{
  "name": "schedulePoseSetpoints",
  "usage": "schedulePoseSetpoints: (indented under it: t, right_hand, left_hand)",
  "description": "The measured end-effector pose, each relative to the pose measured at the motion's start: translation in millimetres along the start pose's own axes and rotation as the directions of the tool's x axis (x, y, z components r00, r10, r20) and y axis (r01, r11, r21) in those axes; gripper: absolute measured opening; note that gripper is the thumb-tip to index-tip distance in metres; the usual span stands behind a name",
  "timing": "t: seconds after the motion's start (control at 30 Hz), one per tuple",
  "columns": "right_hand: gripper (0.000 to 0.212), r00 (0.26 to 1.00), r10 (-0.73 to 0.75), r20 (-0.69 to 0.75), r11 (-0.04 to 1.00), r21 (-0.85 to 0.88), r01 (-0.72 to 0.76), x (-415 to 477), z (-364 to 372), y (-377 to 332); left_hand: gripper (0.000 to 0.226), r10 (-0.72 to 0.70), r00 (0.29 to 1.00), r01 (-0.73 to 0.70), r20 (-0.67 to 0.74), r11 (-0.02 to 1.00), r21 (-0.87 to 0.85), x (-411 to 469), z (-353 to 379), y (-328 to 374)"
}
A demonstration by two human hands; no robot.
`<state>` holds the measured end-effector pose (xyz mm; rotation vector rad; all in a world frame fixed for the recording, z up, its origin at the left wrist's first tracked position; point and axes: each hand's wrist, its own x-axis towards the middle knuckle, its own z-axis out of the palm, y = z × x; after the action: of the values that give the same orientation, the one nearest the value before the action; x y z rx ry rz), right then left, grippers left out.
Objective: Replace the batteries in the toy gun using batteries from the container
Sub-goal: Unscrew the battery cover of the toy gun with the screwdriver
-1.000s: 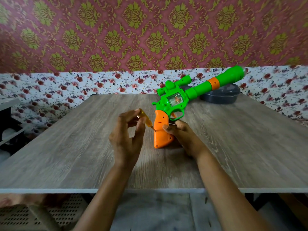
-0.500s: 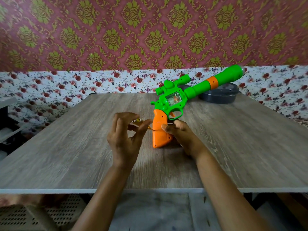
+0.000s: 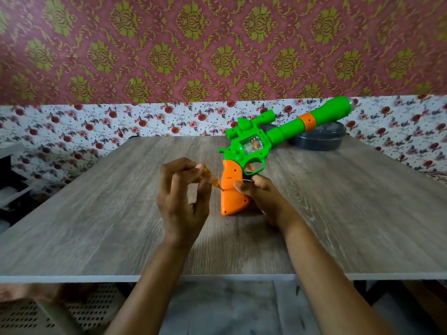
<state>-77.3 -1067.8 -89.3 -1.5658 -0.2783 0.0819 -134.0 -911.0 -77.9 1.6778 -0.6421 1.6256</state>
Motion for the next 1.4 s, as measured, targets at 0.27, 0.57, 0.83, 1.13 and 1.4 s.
schedulePoseSetpoints:
  t: [0.27,0.57,0.83,1.13,1.4]
  right_hand:
    - [0.033,1.000,0.023,-0.007,0.999,0.029,-0.023,0,1,0]
    - [0.034,1.000,0.024,0.002,0.999,0.026,-0.024,0,1,0]
    - [0.055,1.000,0.029,0.009,1.000,-0.007,-0.029,0,0,0]
    - [0.033,0.999,-0.014,0.052,0.999,0.034,0.013,2,-1,4]
    - [0.036,0.999,-0.020,0.045,0.999,0.052,0.018,1,-2,7]
  left_hand:
    - [0.015,0.021,0.997,-0.017,0.079,0.998,-0.054,-2,1,3]
    - [0.021,-0.050,0.999,0.050,-0.001,0.999,-0.008,-1,1,1]
    - [0.013,-0.135,0.981,0.154,0.137,0.978,-0.138,10,-6,4]
    - [0.033,-0.167,0.912,0.172,0.375,0.985,0.022,39,-25,21]
    - [0.024,-0.394,0.890,0.408,0.229,0.913,-0.012,26,-18,40]
